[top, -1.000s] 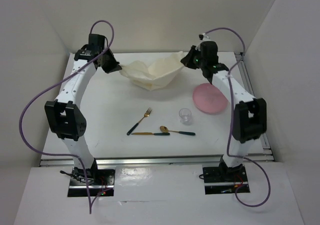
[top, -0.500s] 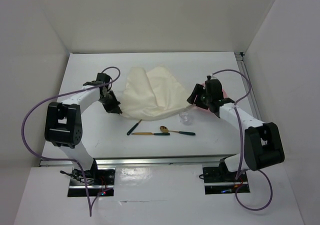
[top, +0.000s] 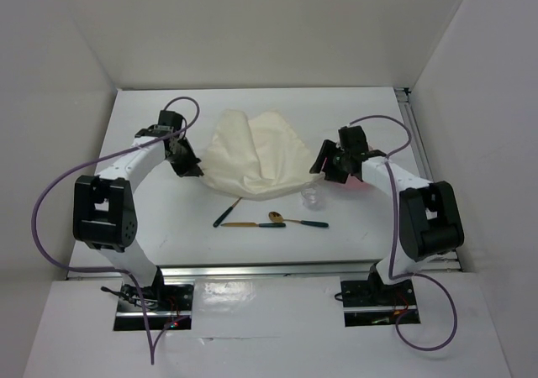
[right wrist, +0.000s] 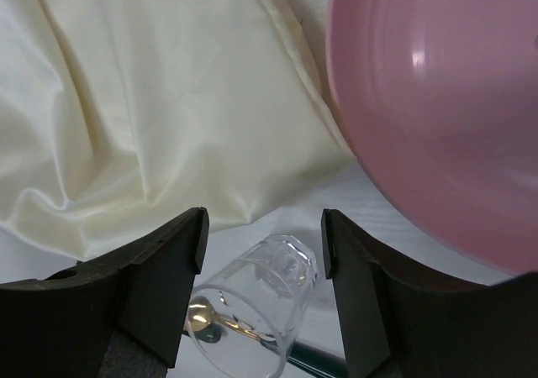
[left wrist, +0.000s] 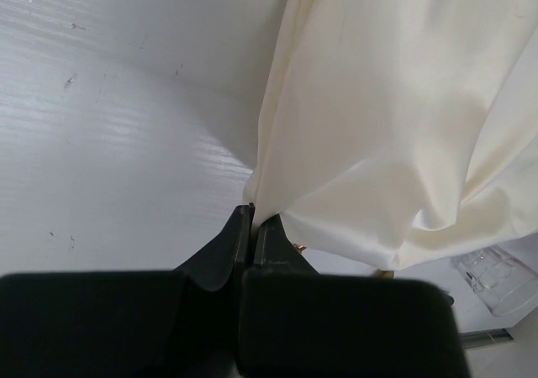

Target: Set the dinner table for one person

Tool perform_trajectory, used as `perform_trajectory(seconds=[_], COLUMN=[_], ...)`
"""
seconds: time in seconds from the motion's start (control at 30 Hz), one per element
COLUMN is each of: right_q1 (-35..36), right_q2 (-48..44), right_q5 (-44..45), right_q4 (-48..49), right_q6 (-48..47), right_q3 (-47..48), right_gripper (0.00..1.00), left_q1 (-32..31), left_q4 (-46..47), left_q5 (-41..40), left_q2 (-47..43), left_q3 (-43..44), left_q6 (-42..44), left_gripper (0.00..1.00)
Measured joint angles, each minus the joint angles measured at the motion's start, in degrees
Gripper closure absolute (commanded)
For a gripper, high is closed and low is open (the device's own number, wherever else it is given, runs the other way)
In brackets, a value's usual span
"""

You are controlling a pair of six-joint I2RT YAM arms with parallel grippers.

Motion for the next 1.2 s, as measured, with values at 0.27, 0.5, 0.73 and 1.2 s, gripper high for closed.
perform_trajectory(seconds=[0.27,0.5,0.73,1.2], right_q1=[-0.1,-0.1,-0.9,-1.2], right_q2=[4.0,10.2,10.8,-10.1], right_q5=[-3.2,-3.9,-2.3,-0.2], right_q4=[-1.3,-0.1,-0.6,0.3], right_q6=[2.9,4.4,4.5,1.4], right_q3=[0.0,1.5,12.2,32.1], right_gripper=[0.4,0.94,1.0,1.0], left_q1=[0.0,0.0,1.4,8.3], left_q4=[-0.1,-0.8,-5.7,-11.0], left_q5=[-0.2,-0.2,0.0,9.8], left_q2=[0.0,0.0,0.4,-5.8], left_q3=[0.0,1.1,10.9,37.9], left_q6=[0.0,1.0,2.3,3.9], left_gripper=[1.0,1.0,1.0,1.0])
